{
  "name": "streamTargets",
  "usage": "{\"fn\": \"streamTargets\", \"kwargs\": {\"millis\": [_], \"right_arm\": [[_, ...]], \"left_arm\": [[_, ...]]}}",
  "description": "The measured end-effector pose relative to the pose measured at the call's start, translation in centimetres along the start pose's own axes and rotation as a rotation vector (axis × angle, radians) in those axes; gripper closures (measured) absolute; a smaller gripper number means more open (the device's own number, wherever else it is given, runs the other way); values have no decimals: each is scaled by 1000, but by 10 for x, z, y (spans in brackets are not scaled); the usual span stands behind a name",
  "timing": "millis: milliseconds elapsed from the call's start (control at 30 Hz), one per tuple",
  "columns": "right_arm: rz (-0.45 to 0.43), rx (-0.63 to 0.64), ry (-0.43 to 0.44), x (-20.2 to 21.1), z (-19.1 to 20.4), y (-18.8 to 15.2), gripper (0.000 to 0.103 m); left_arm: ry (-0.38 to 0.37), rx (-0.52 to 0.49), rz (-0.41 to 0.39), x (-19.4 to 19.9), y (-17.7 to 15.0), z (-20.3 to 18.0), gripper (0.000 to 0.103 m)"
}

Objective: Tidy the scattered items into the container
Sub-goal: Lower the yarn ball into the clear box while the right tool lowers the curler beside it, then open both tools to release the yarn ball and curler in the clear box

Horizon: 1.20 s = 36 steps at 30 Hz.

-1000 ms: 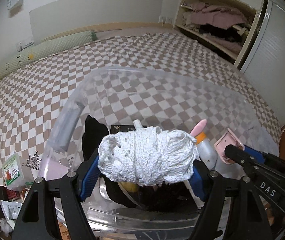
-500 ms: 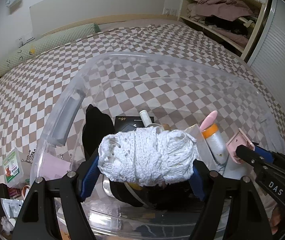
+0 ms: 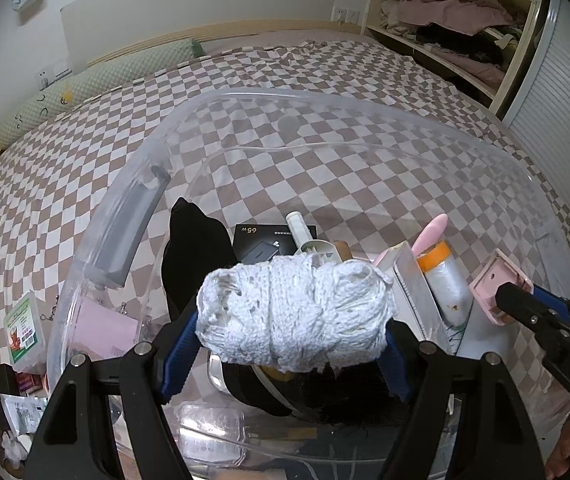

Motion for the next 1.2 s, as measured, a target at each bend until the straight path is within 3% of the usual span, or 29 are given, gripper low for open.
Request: {"fn": "streamTargets", "kwargs": {"millis": [800, 867, 967, 1200], "right_arm": [[-5, -11, 9, 1, 3, 2, 71], [4, -4, -2, -1, 4, 0, 71], [22, 5, -11, -3, 5, -2, 71], [31, 31, -24, -3, 5, -2, 71]], "left_arm": [[-29, 13, 12, 0, 1, -12, 23], [-27, 15, 18, 0, 0, -11, 22], [-21, 16, 10, 2, 0, -11, 9], [-23, 20, -3, 10, 0, -10, 8]]}}
Point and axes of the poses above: each gripper's, at about its wrist camera, not at the fingertips, and x roughly against the way its jaws point, z to its left, y to its top, the point moved 1 cm from there along -x, roughly the way its jaws point, and after that the axes turned 11 degrees about -z, right-handed, at the moved point
